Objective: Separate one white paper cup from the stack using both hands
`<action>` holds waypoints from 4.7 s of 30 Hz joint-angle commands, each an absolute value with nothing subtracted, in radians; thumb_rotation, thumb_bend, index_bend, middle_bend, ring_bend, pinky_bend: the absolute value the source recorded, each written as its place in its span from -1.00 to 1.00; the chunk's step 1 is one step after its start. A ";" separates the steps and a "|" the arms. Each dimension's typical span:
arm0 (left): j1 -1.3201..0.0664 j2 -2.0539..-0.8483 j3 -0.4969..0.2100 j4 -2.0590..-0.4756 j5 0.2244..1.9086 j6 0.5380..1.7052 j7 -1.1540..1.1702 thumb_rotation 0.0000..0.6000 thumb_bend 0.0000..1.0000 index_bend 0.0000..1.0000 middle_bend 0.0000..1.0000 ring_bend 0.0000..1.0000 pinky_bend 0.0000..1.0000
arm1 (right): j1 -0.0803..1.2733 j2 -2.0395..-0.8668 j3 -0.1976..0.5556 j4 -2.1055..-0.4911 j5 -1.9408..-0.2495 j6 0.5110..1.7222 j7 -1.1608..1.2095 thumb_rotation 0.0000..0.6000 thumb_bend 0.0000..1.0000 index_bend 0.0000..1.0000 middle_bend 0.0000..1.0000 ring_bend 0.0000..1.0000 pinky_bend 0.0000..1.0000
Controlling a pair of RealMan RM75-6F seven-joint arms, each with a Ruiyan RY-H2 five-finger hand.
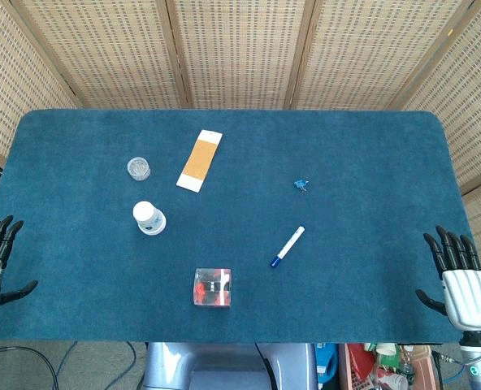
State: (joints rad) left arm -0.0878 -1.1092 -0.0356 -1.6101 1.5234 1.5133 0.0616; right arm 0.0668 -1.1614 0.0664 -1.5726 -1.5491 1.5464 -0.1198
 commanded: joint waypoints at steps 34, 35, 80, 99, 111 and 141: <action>-0.643 -1.381 -0.144 -1.210 1.583 0.979 -0.099 1.00 -0.86 -0.73 -0.73 -0.55 -0.44 | 0.099 -1.196 0.097 -1.507 -1.452 1.461 -0.135 1.00 -1.00 -1.00 -1.00 -1.00 -1.00; -0.647 -1.389 -0.141 -1.198 1.582 0.977 -0.097 1.00 -0.86 -0.70 -0.70 -0.52 -0.42 | 0.099 -1.196 0.097 -1.506 -1.451 1.461 -0.135 1.00 -1.00 -1.00 -1.00 -1.00 -1.00; -0.618 -1.417 -0.227 -1.304 1.401 1.088 -0.671 1.00 -0.86 0.01 -0.03 0.09 -0.05 | 0.112 -1.199 0.088 -1.474 -1.523 1.498 -0.087 1.00 -1.00 -1.00 -1.00 -1.00 -1.00; -0.851 -1.496 -0.368 -1.431 1.292 0.735 -1.143 1.00 -0.86 0.01 -0.03 0.09 -0.05 | 0.385 -1.115 0.121 -1.390 -1.917 1.553 0.083 1.00 -0.96 -0.40 -0.77 -0.99 -1.00; -0.901 -1.574 -0.382 -1.386 1.247 0.651 -1.178 1.00 -0.86 0.01 -0.03 0.09 -0.05 | 0.584 -1.185 0.174 -1.431 -1.960 1.444 0.083 1.00 -0.69 -0.22 -0.82 -0.99 -1.00; -0.913 -1.658 -0.385 -1.330 1.256 0.593 -1.217 1.00 -0.86 0.01 -0.03 0.10 -0.05 | 0.788 -1.379 0.197 -1.316 -1.933 1.376 -0.034 1.00 -0.30 -0.04 -0.77 -0.96 -0.80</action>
